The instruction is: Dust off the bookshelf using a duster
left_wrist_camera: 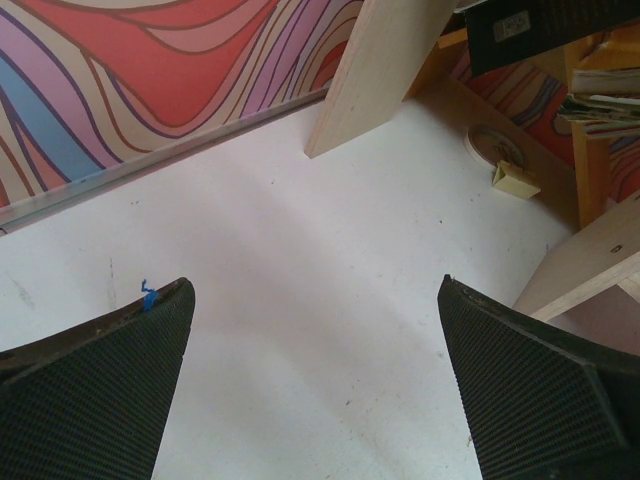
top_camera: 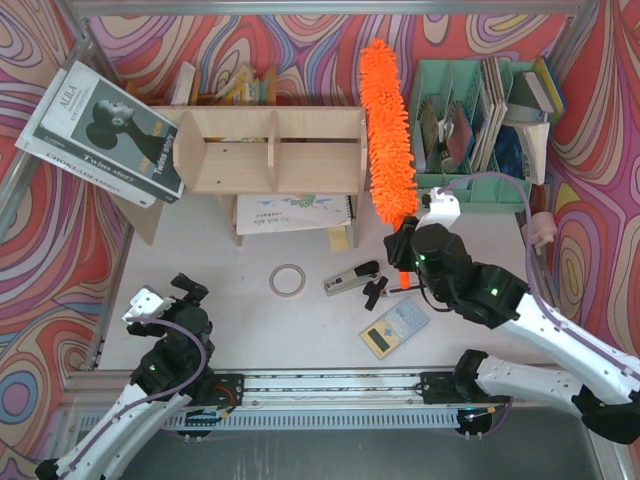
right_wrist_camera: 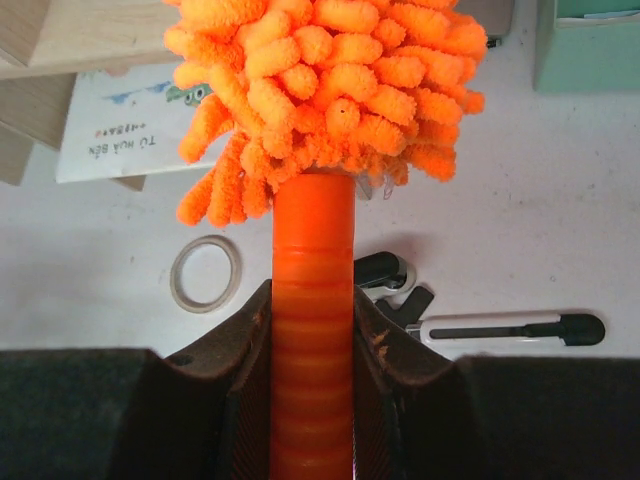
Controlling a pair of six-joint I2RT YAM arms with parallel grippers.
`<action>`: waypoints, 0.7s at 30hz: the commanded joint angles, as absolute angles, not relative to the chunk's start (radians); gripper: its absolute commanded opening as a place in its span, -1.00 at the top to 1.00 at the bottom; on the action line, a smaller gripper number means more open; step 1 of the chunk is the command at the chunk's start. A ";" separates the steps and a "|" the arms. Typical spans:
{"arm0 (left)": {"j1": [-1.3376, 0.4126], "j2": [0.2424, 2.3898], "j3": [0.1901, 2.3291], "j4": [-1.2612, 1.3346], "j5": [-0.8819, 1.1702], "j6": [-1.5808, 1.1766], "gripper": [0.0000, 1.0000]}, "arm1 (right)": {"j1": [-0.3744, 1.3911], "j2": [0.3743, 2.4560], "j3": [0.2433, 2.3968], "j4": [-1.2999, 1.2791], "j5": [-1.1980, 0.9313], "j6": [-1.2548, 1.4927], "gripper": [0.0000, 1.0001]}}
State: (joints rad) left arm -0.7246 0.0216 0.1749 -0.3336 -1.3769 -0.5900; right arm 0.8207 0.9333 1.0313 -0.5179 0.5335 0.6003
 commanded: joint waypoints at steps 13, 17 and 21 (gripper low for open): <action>-0.719 0.020 0.160 -0.309 -1.372 -0.567 -0.97 | 0.827 0.921 0.743 -0.487 0.404 0.852 1.00; -0.719 0.023 0.158 -0.300 -1.370 -0.563 -0.97 | 0.827 0.906 0.844 -0.521 0.464 0.790 1.00; -0.719 0.026 0.157 -0.299 -1.370 -0.563 -0.97 | 0.828 0.897 0.950 -0.534 0.490 0.733 1.00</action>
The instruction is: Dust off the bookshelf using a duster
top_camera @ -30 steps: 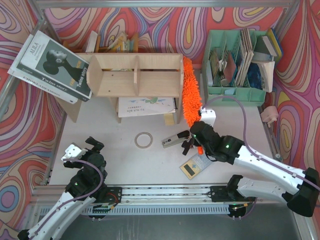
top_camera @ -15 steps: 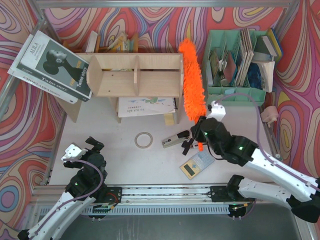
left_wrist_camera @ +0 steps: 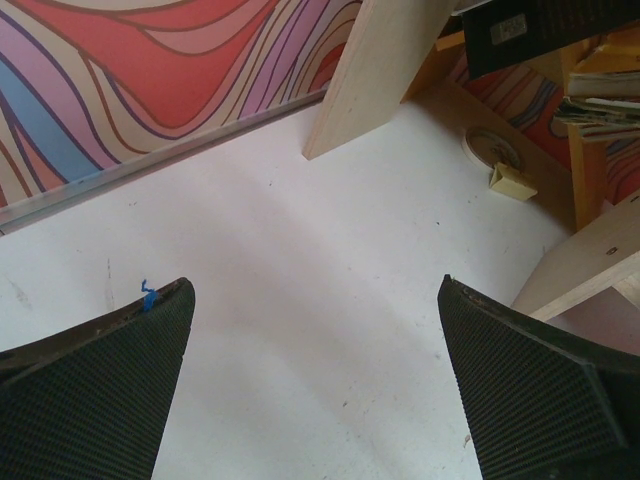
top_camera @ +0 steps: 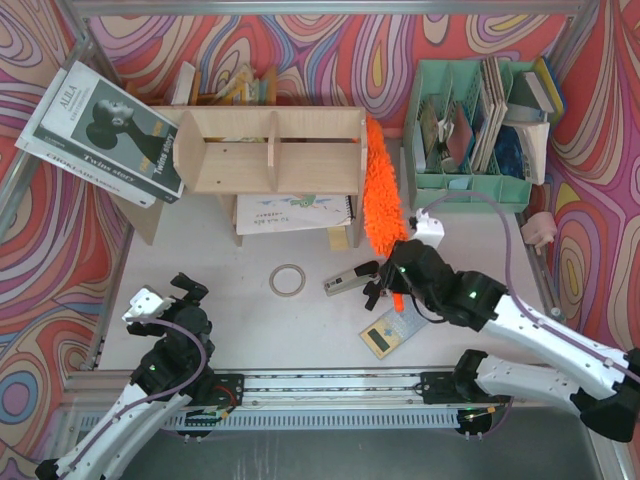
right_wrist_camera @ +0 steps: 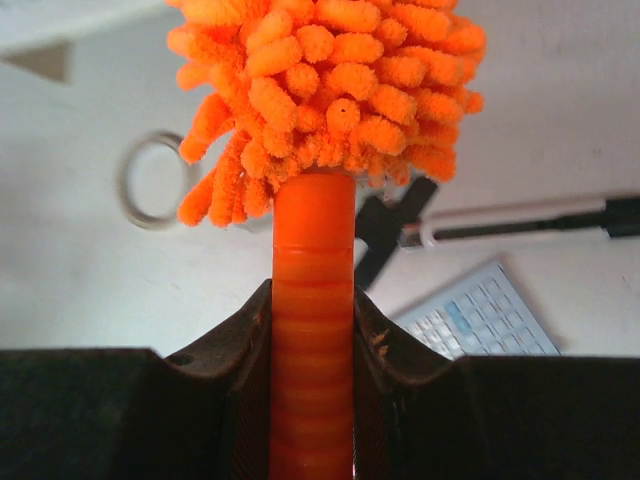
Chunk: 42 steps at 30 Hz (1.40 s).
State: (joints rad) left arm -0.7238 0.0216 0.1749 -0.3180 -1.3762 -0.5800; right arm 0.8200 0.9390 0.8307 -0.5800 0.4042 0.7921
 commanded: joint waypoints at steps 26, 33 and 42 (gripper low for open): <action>-0.719 0.019 0.158 -0.303 -1.370 -0.563 -0.97 | 0.993 0.969 0.859 -0.561 0.594 0.855 1.00; -0.719 0.027 0.156 -0.292 -1.368 -0.557 -0.97 | 0.993 0.921 0.923 -0.609 0.662 0.812 1.00; -0.718 0.070 0.163 -0.275 -1.374 -0.563 -0.97 | 0.994 0.915 0.762 -0.524 0.577 0.887 1.00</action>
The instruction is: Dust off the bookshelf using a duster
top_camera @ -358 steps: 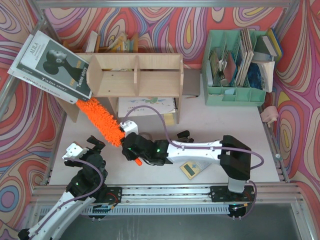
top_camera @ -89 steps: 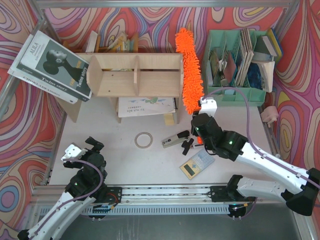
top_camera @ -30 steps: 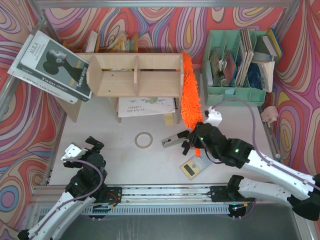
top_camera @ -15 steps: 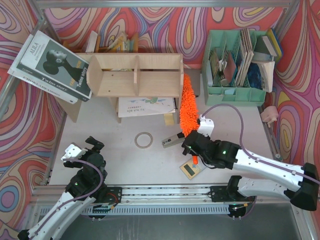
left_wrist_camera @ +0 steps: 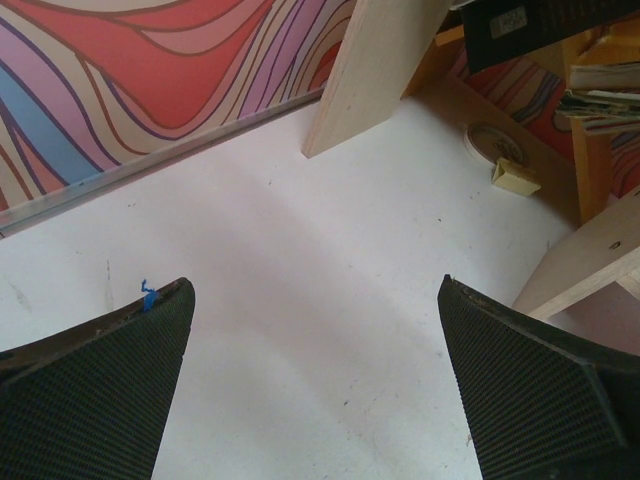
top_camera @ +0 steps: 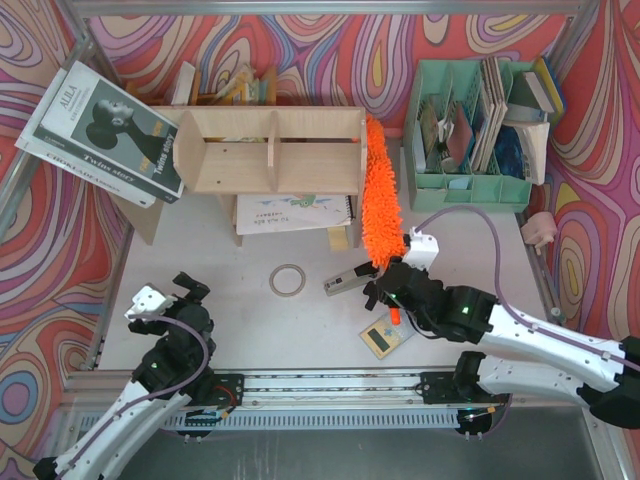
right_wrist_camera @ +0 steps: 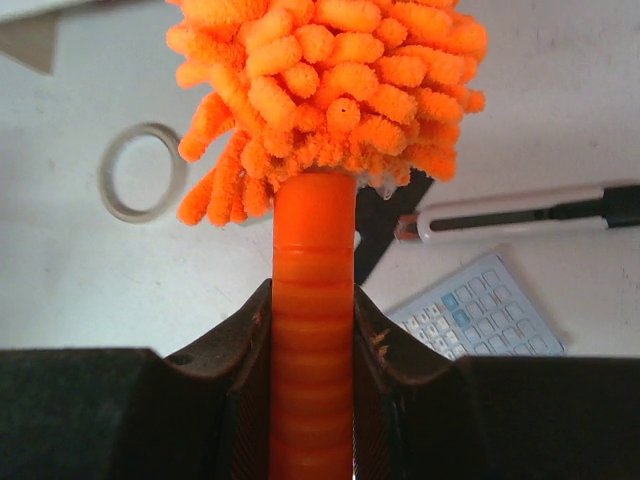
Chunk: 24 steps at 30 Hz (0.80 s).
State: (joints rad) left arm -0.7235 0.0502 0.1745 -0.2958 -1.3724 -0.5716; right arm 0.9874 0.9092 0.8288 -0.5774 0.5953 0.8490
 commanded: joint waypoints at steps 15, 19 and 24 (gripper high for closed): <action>-0.718 0.057 0.169 -0.304 -1.379 -0.581 -0.97 | 0.994 0.936 0.689 -0.506 0.573 0.896 1.00; -0.718 0.061 0.169 -0.299 -1.376 -0.578 -0.97 | 0.993 0.915 0.715 -0.488 0.560 0.873 1.00; -0.718 0.065 0.169 -0.297 -1.375 -0.577 -0.97 | 0.994 0.960 0.672 -0.475 0.508 0.921 1.00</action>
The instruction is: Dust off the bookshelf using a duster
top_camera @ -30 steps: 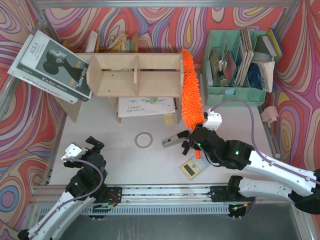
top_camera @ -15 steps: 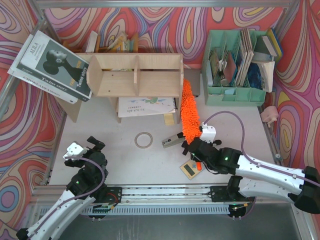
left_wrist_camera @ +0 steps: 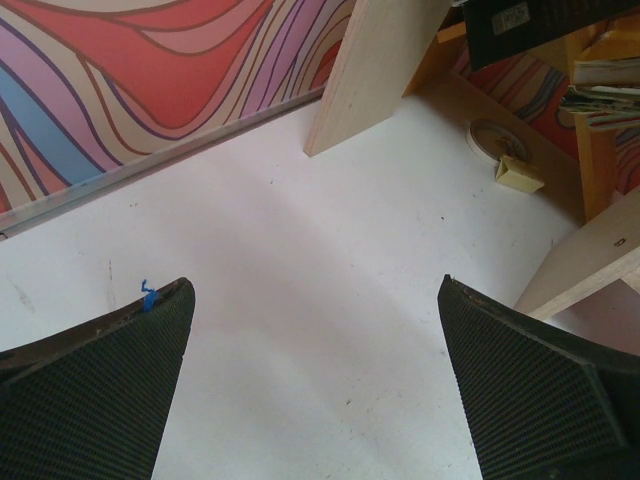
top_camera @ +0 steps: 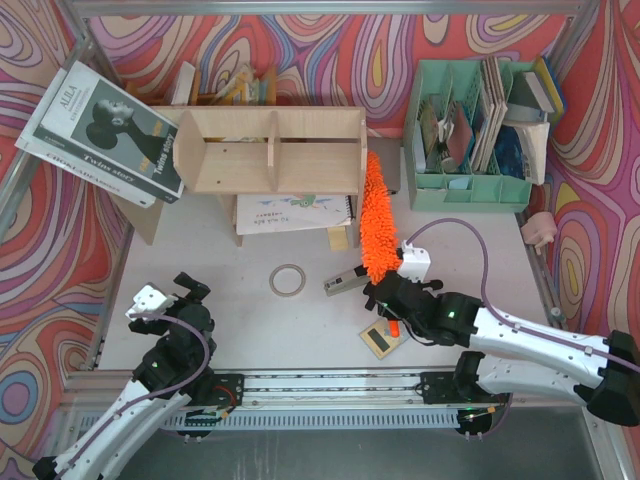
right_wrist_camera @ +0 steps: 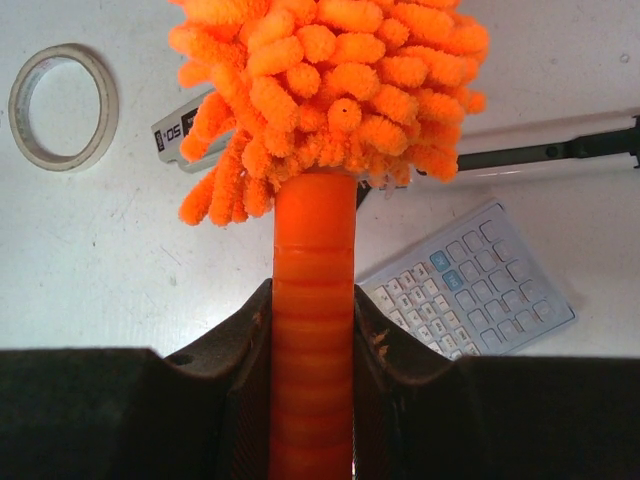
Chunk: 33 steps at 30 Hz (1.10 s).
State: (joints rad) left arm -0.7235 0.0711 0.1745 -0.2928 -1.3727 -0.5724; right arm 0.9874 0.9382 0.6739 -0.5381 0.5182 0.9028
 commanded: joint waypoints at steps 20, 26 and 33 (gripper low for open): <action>-0.718 0.061 0.164 -0.283 -1.369 -0.563 -0.97 | 0.993 0.820 0.819 -0.502 0.656 0.721 1.00; -0.718 0.064 0.164 -0.283 -1.370 -0.563 -0.97 | 0.993 0.761 0.916 -0.434 0.671 0.565 1.00; -0.719 0.070 0.166 -0.279 -1.371 -0.563 -0.97 | 0.994 0.817 1.070 -0.388 0.645 0.399 1.00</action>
